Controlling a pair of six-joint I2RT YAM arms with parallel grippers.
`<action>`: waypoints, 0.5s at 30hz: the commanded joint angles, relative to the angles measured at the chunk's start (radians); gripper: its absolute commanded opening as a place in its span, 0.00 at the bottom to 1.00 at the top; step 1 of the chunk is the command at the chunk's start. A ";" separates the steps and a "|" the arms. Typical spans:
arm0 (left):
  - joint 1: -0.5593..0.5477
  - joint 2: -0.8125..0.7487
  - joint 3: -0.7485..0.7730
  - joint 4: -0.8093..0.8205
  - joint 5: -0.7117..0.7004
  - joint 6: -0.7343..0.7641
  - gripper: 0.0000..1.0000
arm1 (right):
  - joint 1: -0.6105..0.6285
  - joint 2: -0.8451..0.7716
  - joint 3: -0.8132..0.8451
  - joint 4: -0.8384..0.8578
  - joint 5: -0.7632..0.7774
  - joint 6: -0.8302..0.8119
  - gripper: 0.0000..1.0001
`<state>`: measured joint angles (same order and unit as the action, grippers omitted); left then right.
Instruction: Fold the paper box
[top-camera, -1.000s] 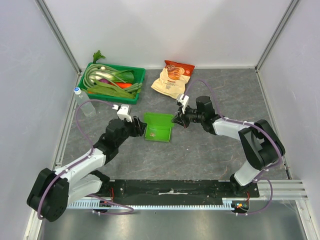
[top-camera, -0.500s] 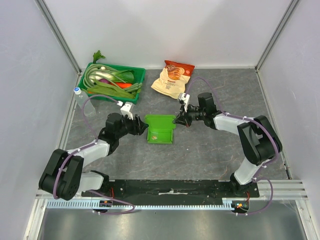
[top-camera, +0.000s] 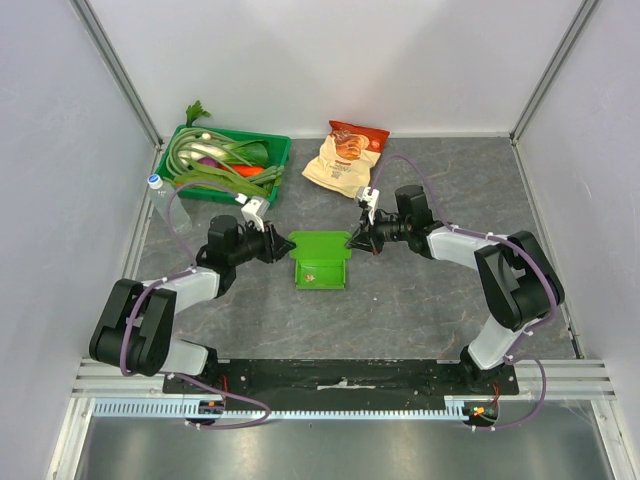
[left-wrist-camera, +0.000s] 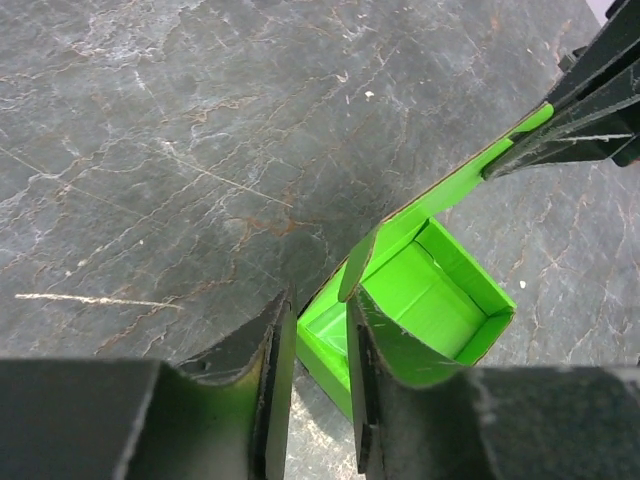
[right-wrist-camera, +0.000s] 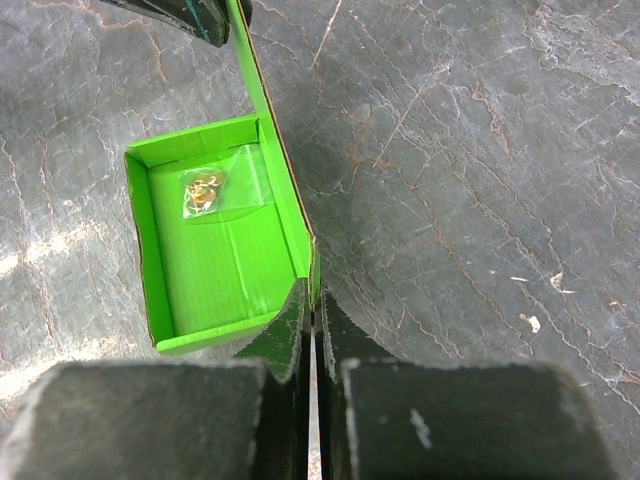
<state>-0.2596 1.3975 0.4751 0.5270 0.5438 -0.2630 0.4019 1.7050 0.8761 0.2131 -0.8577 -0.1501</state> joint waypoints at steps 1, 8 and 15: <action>0.000 0.001 0.022 0.056 0.084 0.034 0.31 | -0.002 0.008 0.038 0.012 -0.018 -0.008 0.00; -0.001 0.014 0.028 0.057 0.097 0.039 0.27 | -0.002 0.008 0.034 0.025 -0.018 0.000 0.00; -0.013 0.017 0.031 0.061 0.079 0.044 0.26 | 0.000 0.010 0.032 0.035 -0.017 0.009 0.00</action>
<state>-0.2596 1.4044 0.4759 0.5323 0.5865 -0.2592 0.3973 1.7050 0.8764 0.2127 -0.8570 -0.1486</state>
